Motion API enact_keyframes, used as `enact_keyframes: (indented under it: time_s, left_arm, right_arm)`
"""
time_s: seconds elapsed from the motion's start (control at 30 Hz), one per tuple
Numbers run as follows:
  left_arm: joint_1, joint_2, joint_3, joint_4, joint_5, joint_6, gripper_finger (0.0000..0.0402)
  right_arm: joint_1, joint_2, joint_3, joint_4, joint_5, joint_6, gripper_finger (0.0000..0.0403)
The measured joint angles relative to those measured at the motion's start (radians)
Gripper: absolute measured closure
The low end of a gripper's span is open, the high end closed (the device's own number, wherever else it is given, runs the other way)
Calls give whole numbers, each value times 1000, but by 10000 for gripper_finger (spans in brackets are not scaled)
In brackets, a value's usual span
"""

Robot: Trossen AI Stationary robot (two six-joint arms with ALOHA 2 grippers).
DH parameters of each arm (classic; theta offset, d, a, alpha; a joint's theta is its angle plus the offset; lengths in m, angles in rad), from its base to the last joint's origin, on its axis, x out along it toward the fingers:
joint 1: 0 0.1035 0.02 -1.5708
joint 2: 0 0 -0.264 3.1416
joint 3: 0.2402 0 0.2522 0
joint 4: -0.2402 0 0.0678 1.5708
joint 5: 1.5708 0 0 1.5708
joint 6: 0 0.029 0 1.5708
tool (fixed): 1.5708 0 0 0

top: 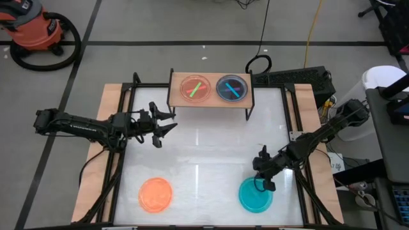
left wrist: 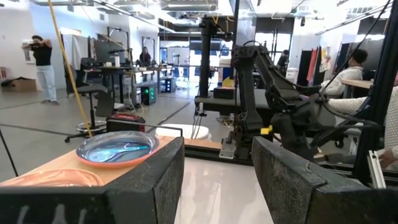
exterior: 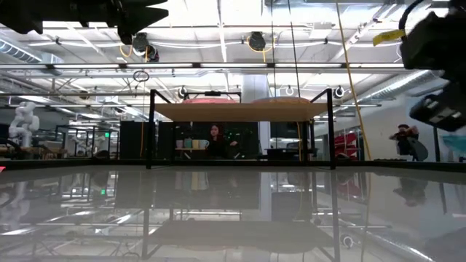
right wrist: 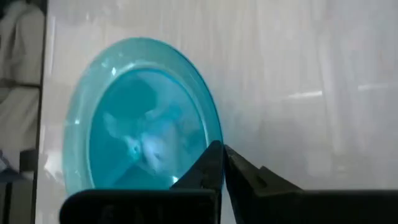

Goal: Place and stack plates onto a shelf
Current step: Stack the blue plate on top of the green plate on the shelf

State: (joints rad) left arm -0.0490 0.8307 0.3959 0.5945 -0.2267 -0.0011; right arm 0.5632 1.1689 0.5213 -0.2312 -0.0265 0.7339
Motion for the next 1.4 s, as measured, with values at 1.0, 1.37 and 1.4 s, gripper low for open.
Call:
enact_keyframes:
  time_s: [1.0,1.37,1.4]
  left_arm:
    - [6,-3,0,66,-1,52,208]
    - [6,-3,0,61,-2,51,208]
    - [6,-3,0,61,-2,50,208]
  right_arm:
    - [-1023,136,298,927,22,-524,403]
    - [-1124,526,593,928,-109,-423,403]
    - [-1129,546,599,926,-114,-415,403]
